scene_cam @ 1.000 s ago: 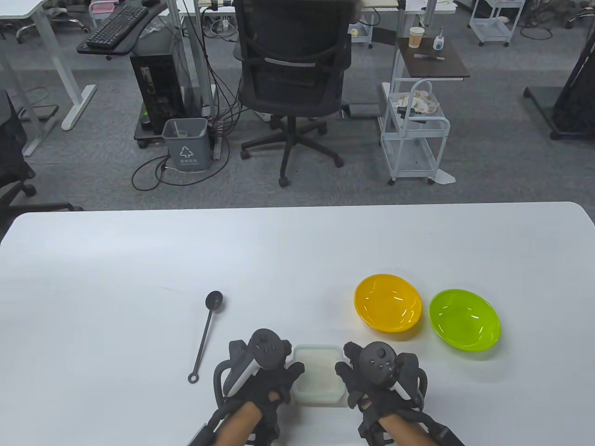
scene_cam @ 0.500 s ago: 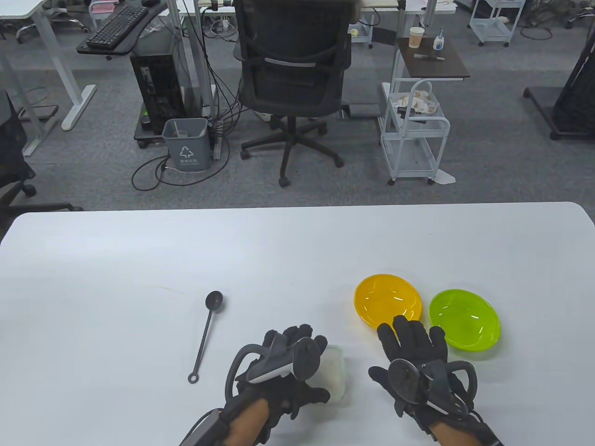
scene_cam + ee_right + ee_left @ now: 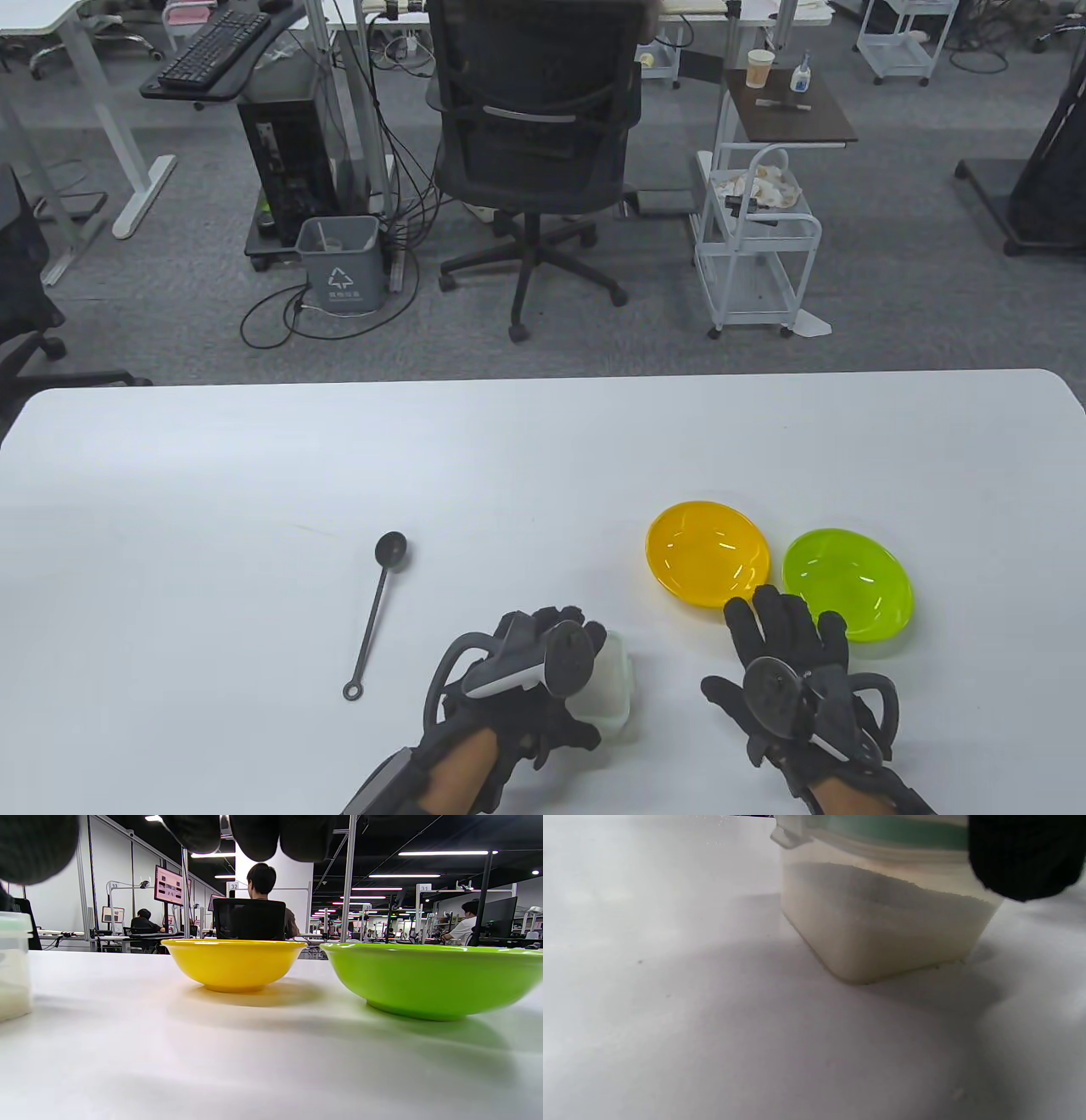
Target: Scoop white sugar from container into bowls
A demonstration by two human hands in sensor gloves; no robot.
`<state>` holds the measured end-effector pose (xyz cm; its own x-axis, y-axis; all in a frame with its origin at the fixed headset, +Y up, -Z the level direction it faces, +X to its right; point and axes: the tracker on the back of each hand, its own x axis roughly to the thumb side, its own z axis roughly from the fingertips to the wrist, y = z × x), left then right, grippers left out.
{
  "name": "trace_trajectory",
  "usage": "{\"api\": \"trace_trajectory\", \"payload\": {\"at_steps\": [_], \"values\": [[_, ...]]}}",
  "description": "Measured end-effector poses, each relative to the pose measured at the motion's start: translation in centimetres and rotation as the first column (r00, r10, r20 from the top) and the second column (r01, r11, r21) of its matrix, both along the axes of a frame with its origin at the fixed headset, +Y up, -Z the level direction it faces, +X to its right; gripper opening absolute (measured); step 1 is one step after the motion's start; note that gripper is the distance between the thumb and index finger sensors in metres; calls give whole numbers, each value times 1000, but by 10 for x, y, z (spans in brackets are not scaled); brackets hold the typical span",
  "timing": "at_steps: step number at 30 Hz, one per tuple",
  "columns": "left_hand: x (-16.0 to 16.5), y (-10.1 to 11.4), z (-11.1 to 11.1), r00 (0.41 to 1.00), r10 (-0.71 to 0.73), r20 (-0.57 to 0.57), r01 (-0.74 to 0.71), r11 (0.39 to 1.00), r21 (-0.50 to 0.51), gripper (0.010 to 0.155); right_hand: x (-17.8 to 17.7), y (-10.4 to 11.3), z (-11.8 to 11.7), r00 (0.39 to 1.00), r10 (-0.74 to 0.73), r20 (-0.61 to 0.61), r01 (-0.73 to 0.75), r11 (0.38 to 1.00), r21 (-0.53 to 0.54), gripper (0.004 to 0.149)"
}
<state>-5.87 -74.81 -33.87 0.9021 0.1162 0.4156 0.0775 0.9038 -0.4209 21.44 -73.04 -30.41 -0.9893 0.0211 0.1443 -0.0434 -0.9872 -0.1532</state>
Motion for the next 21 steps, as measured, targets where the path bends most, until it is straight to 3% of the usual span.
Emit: {"api": "trace_trajectory", "payload": {"at_steps": [21], "values": [[-9,10,1,995,95,0,-95,993,71,106,1,-2,3,1000,5,9,-5,1000,15,84]]}}
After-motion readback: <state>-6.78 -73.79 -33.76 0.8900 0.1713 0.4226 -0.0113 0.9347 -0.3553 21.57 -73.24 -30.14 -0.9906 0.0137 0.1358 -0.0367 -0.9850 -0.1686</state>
